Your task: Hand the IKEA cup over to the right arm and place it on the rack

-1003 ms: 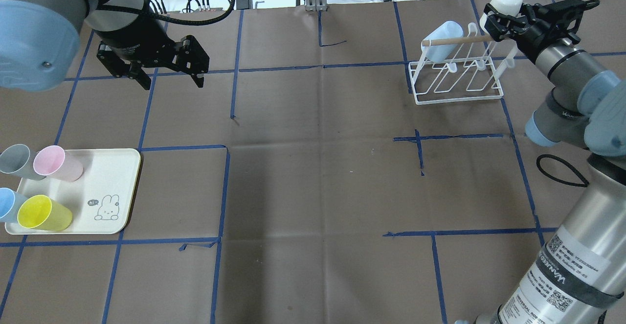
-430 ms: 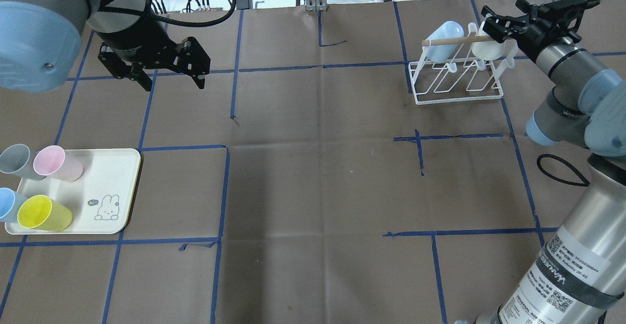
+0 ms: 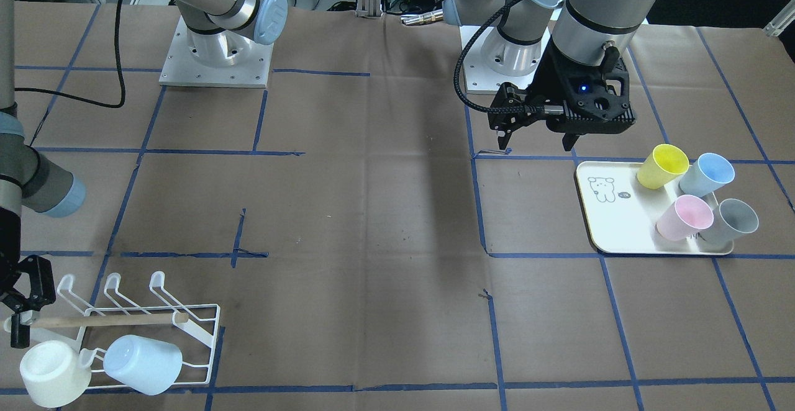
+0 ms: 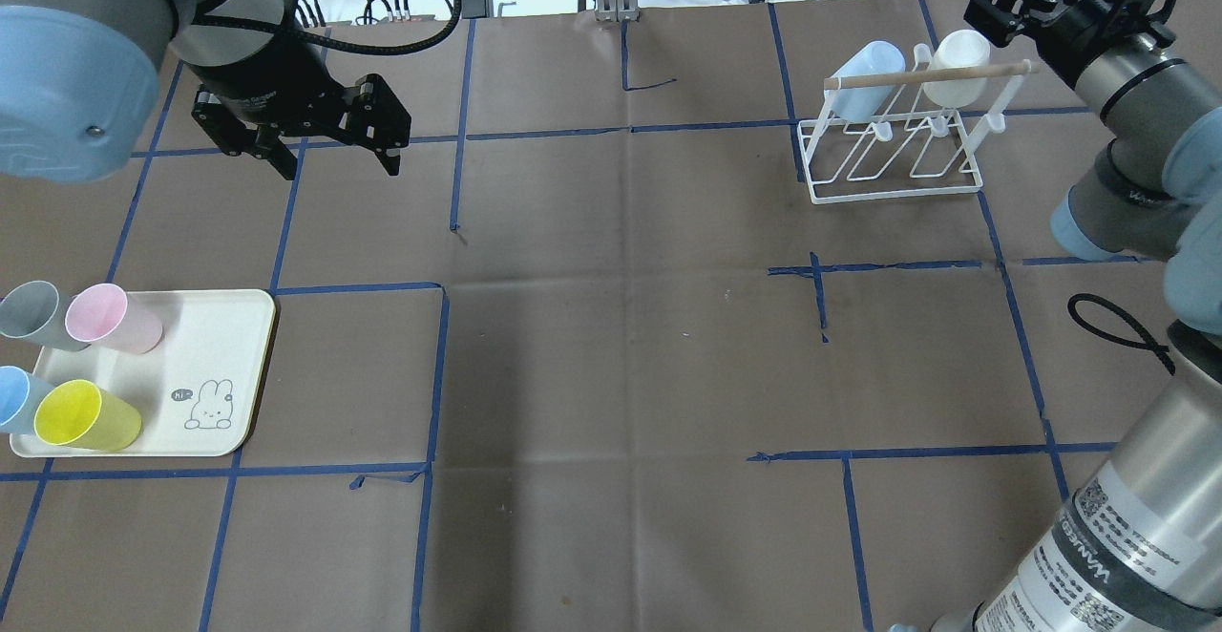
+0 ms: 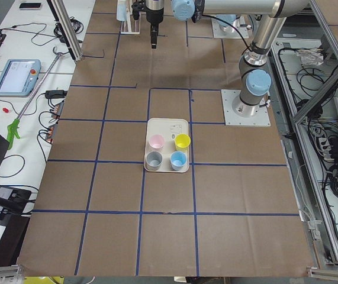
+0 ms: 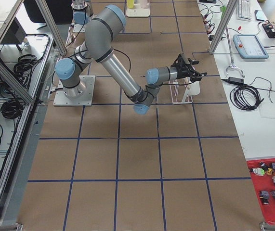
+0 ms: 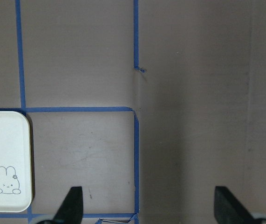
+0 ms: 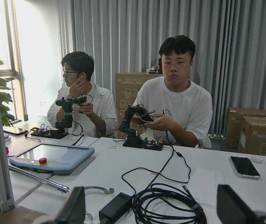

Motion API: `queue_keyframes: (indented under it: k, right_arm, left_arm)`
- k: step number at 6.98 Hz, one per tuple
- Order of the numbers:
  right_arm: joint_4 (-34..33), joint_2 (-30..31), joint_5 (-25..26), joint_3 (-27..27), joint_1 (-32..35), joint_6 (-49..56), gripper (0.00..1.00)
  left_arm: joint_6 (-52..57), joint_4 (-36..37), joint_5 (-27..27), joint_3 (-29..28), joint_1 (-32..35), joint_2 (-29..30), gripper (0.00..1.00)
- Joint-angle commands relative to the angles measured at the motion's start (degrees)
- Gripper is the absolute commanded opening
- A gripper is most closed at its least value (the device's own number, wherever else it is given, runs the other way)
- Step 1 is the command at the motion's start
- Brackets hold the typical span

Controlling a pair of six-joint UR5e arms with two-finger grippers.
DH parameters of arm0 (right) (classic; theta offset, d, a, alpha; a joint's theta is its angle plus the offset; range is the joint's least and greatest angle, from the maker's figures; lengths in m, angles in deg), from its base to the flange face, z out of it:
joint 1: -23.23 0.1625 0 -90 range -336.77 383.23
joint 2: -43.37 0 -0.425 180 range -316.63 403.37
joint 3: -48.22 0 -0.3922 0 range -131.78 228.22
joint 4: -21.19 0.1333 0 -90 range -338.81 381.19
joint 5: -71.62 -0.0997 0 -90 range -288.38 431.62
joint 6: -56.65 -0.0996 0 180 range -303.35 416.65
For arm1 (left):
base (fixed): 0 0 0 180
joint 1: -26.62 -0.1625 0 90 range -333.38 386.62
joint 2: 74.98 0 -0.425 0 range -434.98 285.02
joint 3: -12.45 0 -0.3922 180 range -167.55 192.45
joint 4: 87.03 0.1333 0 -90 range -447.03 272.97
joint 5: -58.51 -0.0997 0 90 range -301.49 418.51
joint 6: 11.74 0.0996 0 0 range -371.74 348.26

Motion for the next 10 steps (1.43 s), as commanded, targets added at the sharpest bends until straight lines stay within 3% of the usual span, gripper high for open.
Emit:
queue_keyframes:
  k: [1, 4, 5, 8, 9, 10]
  right_arm:
    - [9.7, 6.3, 0.06, 0.11, 0.15, 0.55, 1.0]
    - [46.66, 19.3, 0.94, -0.33, 1.02, 4.65, 1.0]
    - [55.48, 21.68, 3.37, -0.85, 1.55, 8.43, 1.0]
    - [81.94, 29.59, 24.16, -1.47, 9.78, 10.14, 1.0]
    - [92.73, 31.79, 29.19, -1.82, 14.34, 9.52, 1.0]
    - [106.49, 32.77, 29.93, -3.13, 17.96, 8.91, 1.0]
  left_arm:
    - [-0.08, 0.07, 0.0, 0.13, 0.0, 0.08, 1.0]
    - [0.0, 0.07, 0.0, -0.04, 0.0, 0.08, 1.0]
    - [0.0, 0.07, 0.0, -0.04, 0.0, 0.17, 1.0]
    - [0.0, 0.07, 0.0, -0.04, 0.52, 0.17, 1.0]
    - [-0.08, 0.15, -0.09, -0.13, 0.7, 0.17, 1.0]
    - [-0.09, 0.15, 0.0, -0.13, 0.79, 0.25, 1.0]
